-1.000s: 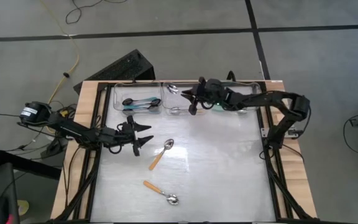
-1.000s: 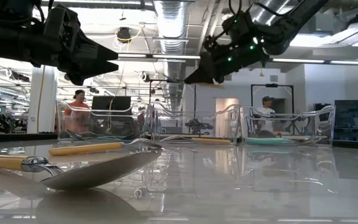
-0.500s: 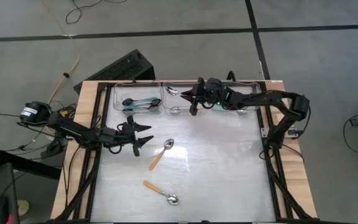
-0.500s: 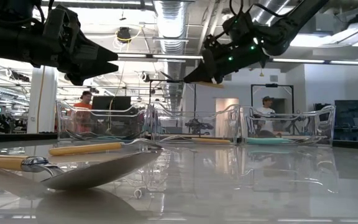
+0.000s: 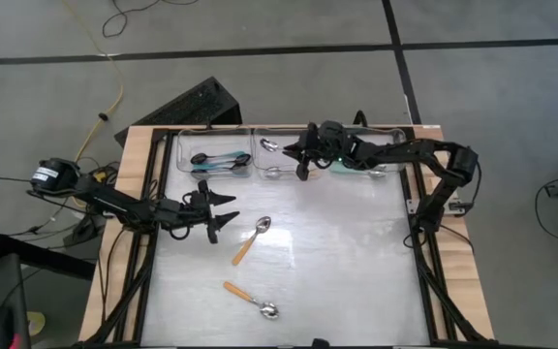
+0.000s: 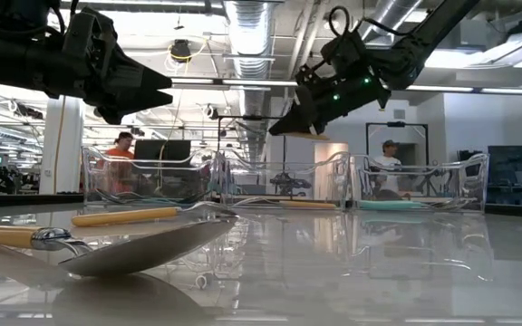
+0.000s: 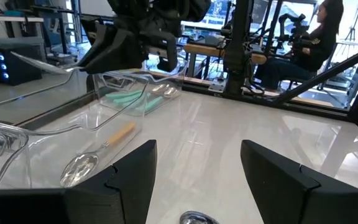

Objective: Sort silverware by color (type)
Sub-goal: Put the middle right yellow spoon into the top center transparent bin

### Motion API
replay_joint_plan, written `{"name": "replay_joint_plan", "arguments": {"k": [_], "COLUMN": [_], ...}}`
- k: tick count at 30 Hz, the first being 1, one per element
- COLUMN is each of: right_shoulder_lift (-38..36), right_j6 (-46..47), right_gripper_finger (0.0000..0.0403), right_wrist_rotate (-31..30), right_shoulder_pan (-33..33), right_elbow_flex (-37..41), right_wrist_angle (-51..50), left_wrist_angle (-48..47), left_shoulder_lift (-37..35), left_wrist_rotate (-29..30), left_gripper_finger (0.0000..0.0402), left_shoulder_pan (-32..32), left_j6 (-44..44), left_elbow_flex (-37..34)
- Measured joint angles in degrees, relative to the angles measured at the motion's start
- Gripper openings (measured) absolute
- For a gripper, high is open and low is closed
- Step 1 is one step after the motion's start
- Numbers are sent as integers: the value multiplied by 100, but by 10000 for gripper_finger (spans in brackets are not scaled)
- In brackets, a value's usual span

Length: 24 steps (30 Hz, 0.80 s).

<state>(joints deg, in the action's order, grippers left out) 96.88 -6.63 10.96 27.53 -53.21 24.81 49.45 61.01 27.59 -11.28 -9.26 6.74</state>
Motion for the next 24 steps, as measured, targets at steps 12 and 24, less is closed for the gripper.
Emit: {"name": "replay_joint_plan", "arguments": {"k": [12,24], "right_shoulder_lift": [2,2], "right_j6": [104,237], "right_gripper_finger": [76,76], "right_wrist_rotate": [101,-158], "right_shoulder_pan": [32,67], "right_elbow_flex": [-9,-9], "right_wrist_angle": [21,-280], "left_wrist_angle": [-2,-4], "left_shoulder_lift": [0,0], "left_wrist_rotate": [0,0], "left_gripper_finger": [218,218], "left_shoulder_pan": [-1,0], "left_j6": [2,61], "left_elbow_flex": [0,0]}}
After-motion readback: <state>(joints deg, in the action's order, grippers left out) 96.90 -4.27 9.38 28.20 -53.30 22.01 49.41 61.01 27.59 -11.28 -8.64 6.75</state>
